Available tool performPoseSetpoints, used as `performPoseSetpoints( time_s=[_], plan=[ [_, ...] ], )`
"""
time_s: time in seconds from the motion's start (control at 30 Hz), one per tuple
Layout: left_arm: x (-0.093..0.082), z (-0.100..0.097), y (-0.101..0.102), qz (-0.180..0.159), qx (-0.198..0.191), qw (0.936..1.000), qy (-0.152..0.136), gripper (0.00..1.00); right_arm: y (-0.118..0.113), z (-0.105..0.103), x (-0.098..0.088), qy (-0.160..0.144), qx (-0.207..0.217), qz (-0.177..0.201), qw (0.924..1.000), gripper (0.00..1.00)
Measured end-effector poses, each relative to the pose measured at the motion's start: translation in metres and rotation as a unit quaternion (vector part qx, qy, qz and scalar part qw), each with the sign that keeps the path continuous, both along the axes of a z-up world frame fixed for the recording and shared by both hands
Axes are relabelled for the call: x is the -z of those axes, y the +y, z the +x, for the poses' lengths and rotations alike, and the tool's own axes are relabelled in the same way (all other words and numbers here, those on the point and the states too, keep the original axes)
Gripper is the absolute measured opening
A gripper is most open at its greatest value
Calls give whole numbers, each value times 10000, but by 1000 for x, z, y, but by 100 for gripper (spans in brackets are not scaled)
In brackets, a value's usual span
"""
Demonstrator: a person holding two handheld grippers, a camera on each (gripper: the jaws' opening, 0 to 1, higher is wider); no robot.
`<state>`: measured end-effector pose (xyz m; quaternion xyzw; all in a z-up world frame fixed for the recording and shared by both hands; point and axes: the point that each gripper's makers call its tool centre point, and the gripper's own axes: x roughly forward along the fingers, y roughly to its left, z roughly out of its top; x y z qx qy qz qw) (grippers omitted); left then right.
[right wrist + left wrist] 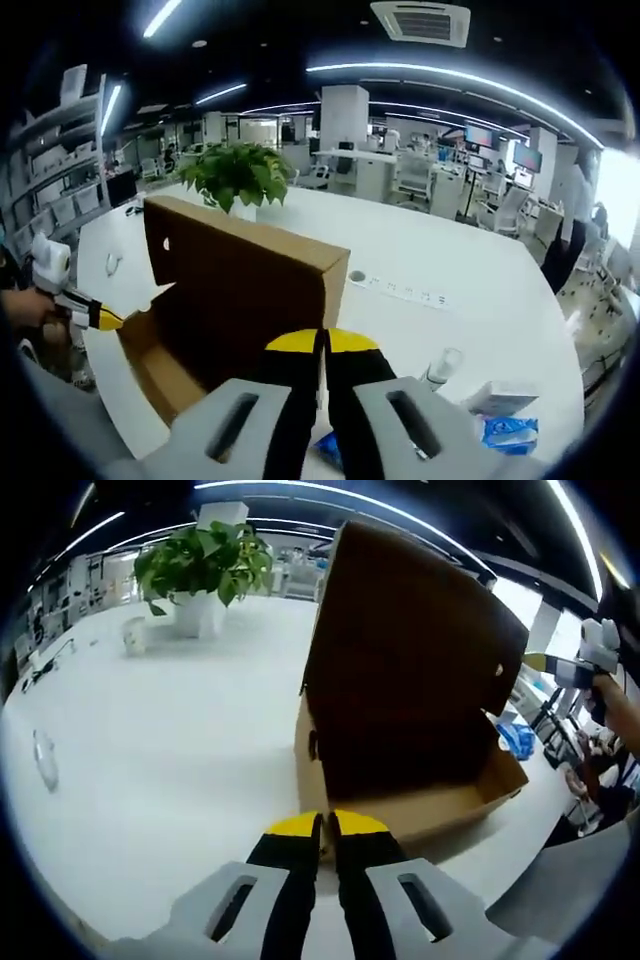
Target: Operate the shoe box by opening the lid, removing the specified soft item, and placing it in the target area until the item is outside and the box remains undamaged.
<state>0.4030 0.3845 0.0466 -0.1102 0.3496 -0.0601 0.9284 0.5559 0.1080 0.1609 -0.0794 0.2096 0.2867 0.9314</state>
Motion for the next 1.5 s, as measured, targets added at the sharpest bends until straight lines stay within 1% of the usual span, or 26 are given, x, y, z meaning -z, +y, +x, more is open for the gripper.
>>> performPoseSetpoints(
  time_s=[0.27, 0.33, 0.53, 0.67, 0.73, 0.8, 0.87, 1.0, 1.03, 1.13, 1.3, 1.43, 1.5],
  plan=[
    [0, 1, 0, -1, 24, 10000, -31, 3, -1, -13, 3, -26, 78, 106, 9999, 0],
    [-4, 2, 2, 43, 15, 10000, -82, 4, -1, -17, 4, -39, 103, 127, 9999, 0],
    [-30, 9, 10, 138, -22, 9991, -396, 11, -3, -31, 10, -40, 120, 202, 9997, 0],
    [-48, 13, 13, 241, 38, 9977, -635, 11, -4, -40, 14, -58, 112, 215, 9997, 1],
    [-55, 14, 13, 279, 66, 9971, -701, 12, -4, -44, 16, -58, 117, 231, 9996, 1],
    [-65, 17, 15, 398, 104, 9956, -837, 13, -4, -49, 17, -47, 120, 249, 9996, 1],
    [-73, 19, 16, 438, 132, 9945, -938, 14, -4, -54, 19, -29, 107, 232, 9997, 1],
    [-86, 22, 12, 500, 302, 9923, -1089, 14, -6, -61, 23, -16, 86, 261, 9996, 1],
    [-89, 23, 10, 558, 369, 9914, -1122, 14, -6, -62, 24, -22, 85, 270, 9996, 1],
    [-94, 24, 7, 695, 497, 9894, -1178, 14, -6, -66, 26, -29, 58, 245, 9997, 1],
    [-101, 26, 0, 721, 614, 9867, -1321, 14, -6, -73, 27, -18, 11, 213, 9998, 1],
    [-103, 27, -5, 796, 726, 9847, -1368, 14, -6, -79, 30, 10, -33, 202, 9998, 1],
    [-101, 25, -4, 902, 752, 9844, -1313, 13, -6, -82, 31, -7, -58, 178, 9998, 1]
  ],
)
